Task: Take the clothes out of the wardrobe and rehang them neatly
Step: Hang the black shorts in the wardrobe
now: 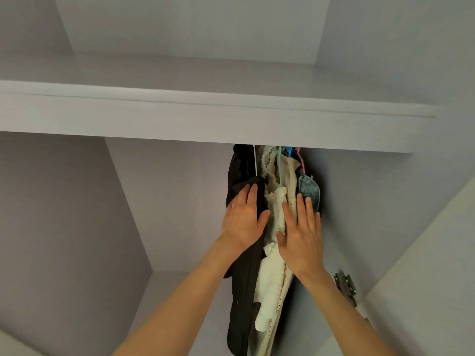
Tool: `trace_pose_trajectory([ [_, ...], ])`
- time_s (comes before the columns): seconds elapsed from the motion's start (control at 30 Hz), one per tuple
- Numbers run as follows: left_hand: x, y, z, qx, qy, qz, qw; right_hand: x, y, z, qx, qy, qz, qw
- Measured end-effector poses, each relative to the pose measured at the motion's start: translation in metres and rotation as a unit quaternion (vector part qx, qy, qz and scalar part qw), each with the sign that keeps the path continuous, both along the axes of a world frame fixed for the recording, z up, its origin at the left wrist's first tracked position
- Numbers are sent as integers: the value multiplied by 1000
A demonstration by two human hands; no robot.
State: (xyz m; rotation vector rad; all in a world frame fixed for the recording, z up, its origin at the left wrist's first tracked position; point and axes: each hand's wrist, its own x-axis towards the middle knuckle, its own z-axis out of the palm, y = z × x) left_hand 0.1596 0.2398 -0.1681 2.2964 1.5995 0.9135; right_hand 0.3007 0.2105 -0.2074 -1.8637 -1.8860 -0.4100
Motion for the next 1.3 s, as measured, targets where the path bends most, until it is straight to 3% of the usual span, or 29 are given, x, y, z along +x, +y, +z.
trace_pose_trajectory([
  [0.53,-34,44,-4,-35,-134,100,985,-12,3,3,43,9,-32,999],
  [0.67,-34,43,-8,5,-134,86,987,-20,9,17,90,63,36,993],
  [0.73,-38,41,-6,30,-143,82,986,-28,14,29,89,144,92,981],
  [0.87,-48,40,-1,63,-148,71,985,-51,32,67,-79,374,110,917],
  [0.93,-55,39,0,70,-152,68,984,-64,49,82,-138,411,115,894],
  [1.03,-64,39,3,83,-155,67,982,-91,72,95,-146,454,135,869],
  [1.2,-81,29,4,92,-164,71,980,-116,91,102,-179,669,165,702],
  [1.3,-94,25,9,104,-154,83,979,-121,87,107,-192,713,211,640],
])
